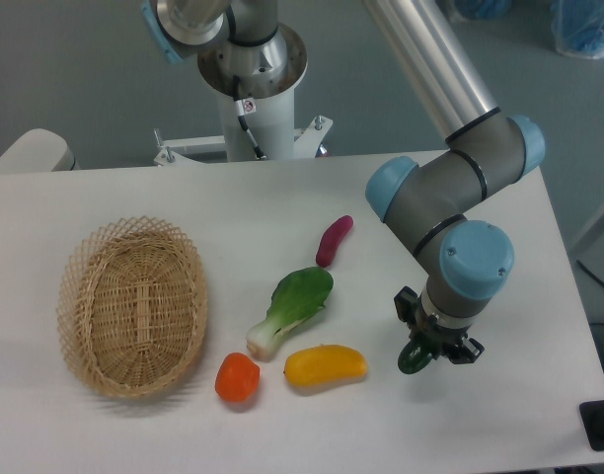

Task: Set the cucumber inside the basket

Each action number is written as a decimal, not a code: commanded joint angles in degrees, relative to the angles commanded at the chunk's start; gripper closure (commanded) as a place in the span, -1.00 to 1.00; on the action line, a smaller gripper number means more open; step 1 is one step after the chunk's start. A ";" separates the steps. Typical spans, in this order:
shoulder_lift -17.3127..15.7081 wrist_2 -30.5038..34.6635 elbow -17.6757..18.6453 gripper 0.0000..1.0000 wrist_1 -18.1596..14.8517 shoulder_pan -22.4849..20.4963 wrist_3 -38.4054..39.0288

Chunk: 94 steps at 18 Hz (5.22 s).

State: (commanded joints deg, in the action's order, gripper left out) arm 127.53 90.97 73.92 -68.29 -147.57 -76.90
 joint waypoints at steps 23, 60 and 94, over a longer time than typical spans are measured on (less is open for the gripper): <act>-2.90 -0.62 4.21 0.51 -0.44 7.11 10.88; -9.49 -3.08 17.75 0.31 5.71 34.63 51.07; -8.62 0.44 11.69 -1.00 4.57 10.21 12.22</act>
State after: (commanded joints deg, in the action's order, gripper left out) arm 118.91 91.41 85.61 -63.72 -137.36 -64.68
